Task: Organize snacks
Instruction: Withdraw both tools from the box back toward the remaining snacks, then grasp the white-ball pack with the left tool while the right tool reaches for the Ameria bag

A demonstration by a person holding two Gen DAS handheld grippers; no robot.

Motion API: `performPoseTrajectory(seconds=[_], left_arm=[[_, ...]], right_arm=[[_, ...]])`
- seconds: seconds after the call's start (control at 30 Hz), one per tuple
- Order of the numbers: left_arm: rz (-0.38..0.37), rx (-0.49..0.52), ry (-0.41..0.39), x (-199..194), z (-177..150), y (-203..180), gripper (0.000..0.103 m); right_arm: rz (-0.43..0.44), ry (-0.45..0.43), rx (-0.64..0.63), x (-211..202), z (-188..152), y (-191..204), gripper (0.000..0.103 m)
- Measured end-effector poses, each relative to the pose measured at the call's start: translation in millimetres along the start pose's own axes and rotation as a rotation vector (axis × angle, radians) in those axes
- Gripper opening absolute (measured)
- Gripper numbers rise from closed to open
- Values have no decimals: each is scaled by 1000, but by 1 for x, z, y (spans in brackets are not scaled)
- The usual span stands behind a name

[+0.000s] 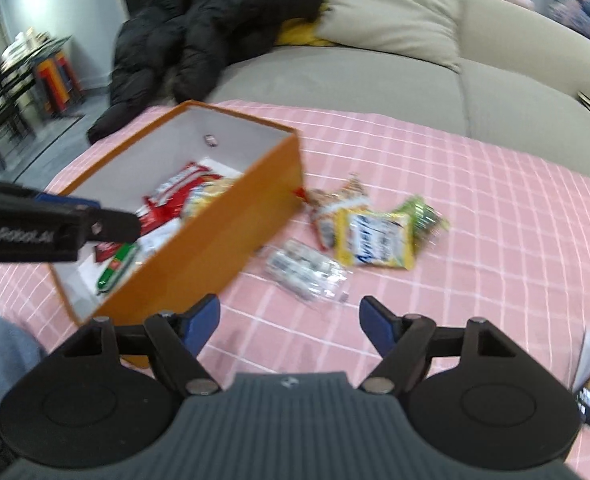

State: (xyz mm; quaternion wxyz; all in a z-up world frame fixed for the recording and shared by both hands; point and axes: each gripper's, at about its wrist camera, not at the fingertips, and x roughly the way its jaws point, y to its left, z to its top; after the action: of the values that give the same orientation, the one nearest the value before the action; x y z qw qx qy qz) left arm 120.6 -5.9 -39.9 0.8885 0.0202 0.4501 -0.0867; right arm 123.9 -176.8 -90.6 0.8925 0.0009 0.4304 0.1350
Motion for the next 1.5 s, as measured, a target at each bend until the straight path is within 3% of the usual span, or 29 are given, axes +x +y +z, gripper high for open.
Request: performPoseTrajectory(seconds=[0.3,0.47,0.73,0.97,1.2,1.33,1.5], left_arm=[[-83,42,39,29,-12,-34,51],[-104,6,70,49,-19,-41,55],[-60,37,94,81,-24,-51,65],[-73,-57,115,105,-19,-38,66],[-52,-79,141,133,-8,-43,70],[-64,-185,164,153,-3,-38,71],[-55,-303,218,173,4,-30,70]], right_arm=[[-88,-55,111,4,-43,-47,74],[-135,-45,163,14,-61,-65,66],[-135,6,157,39,-63,-71,66],[-132,28,150,59,-54,-74,66],[-124,44,95,84,-37,-76,66],[-118,27,65,96,-24,-82,65],[-124,-40,-138,112,-7,-81,65]])
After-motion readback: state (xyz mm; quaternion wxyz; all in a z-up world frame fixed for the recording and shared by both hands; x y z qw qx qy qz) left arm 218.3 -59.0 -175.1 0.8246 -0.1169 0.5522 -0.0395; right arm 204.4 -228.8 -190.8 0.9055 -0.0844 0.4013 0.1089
